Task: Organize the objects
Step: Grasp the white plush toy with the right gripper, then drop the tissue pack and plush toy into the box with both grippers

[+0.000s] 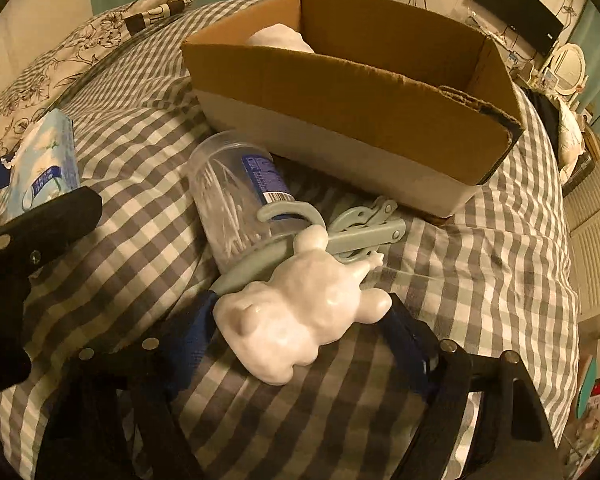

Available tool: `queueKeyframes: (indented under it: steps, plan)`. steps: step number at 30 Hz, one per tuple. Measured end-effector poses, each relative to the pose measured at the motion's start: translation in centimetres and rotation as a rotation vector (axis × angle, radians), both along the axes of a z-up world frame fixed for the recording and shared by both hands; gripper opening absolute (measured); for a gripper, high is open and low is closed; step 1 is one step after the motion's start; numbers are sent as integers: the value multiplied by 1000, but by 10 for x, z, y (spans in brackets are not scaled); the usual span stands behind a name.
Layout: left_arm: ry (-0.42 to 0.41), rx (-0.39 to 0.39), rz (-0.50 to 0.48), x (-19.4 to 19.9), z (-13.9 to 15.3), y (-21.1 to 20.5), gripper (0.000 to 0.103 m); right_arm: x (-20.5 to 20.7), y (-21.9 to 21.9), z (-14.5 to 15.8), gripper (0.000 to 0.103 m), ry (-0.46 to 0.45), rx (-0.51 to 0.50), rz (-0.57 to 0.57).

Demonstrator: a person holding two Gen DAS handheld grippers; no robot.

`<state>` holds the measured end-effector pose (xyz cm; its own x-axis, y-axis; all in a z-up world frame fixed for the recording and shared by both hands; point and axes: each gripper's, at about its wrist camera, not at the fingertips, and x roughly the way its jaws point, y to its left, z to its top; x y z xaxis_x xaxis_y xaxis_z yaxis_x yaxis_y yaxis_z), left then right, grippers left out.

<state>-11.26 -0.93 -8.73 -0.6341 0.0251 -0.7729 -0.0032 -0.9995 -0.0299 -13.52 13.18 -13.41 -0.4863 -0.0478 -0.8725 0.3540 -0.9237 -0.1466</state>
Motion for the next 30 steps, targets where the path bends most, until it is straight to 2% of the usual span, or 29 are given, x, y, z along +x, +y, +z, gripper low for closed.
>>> queueKeyframes:
  steps: [1, 2, 3, 14, 23, 30]
  plan:
    - [3, 3, 2, 2, 1, 0, 88, 2, 1, 2, 79, 11, -4, 1]
    - [3, 5, 3, 3, 1, 0, 88, 6, 2, 5, 66, 23, -20, 5]
    - [3, 7, 5, 4, 2, -1, 88, 8, 4, 9, 63, 33, -23, 2]
    - [35, 4, 7, 26, 18, 4, 88, 34, 17, 48, 62, 144, -88, -26]
    - [155, -11, 12, 43, 67, 7, 88, 64, 23, 114, 62, 301, -101, 7]
    - [216, -41, -1, 33, 98, 9, 88, 67, 37, 164, 62, 413, -117, 15]
